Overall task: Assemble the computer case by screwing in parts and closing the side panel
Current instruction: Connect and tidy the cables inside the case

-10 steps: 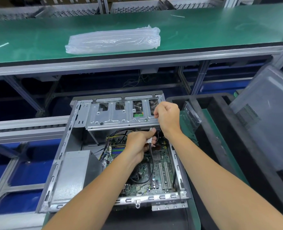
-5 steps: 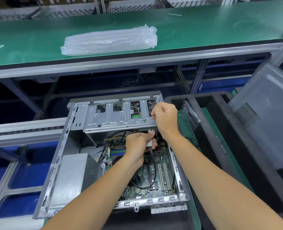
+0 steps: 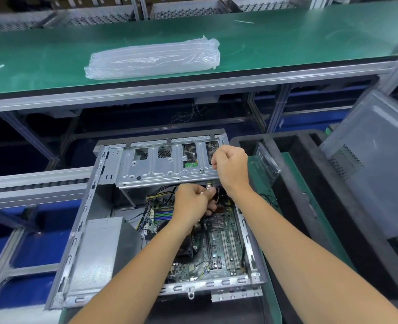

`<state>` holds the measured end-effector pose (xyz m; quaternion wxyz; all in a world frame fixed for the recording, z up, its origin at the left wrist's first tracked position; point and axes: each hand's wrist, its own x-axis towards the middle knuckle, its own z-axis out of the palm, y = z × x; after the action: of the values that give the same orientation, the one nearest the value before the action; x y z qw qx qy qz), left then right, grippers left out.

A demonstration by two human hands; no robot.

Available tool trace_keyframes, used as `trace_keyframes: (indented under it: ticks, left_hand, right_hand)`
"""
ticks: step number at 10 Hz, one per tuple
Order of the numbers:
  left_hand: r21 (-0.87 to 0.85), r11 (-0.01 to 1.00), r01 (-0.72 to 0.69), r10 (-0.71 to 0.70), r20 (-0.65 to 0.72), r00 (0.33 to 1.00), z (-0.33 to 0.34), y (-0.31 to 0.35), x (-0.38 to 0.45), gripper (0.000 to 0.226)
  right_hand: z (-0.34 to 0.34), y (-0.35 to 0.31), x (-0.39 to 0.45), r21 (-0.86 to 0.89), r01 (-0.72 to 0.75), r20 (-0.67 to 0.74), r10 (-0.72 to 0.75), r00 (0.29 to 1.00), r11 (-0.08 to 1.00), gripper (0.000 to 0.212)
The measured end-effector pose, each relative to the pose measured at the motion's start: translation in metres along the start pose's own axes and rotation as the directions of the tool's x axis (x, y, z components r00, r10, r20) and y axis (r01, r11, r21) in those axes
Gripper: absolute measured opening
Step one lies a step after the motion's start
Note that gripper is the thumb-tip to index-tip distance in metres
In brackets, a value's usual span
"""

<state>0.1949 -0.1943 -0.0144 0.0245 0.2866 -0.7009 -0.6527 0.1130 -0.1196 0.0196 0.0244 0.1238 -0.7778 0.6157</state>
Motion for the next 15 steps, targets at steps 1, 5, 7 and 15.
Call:
trace_keyframes:
  ticks: [1,5,7,15]
  left_hand:
    - [0.15,0.985,-0.086,0.088,-0.009,0.996,0.0,0.002,-0.003,0.027]
    - [-0.076,0.993,0.091,-0.092,-0.003,0.996,-0.001,0.002,-0.006,0.034]
    - [-0.295,0.94,0.172,-0.145,0.113,0.983,0.002,0.005,-0.004,0.031]
    - [-0.279,0.954,0.104,-0.158,-0.179,0.971,0.032,0.004,-0.01,0.032]
  right_hand:
    - [0.0,0.0,0.0,0.014,-0.018,-0.005,0.018,1.0,1.0,0.024]
    - [0.0,0.0,0.0,0.005,-0.025,0.001,0.025,1.0,1.0,0.023]
    - [-0.001,0.0,0.001,-0.006,-0.018,0.002,0.018,1.0,1.0,0.024]
    - [0.0,0.0,0.0,-0.016,-0.002,0.022,0.002,1.0,1.0,0.022]
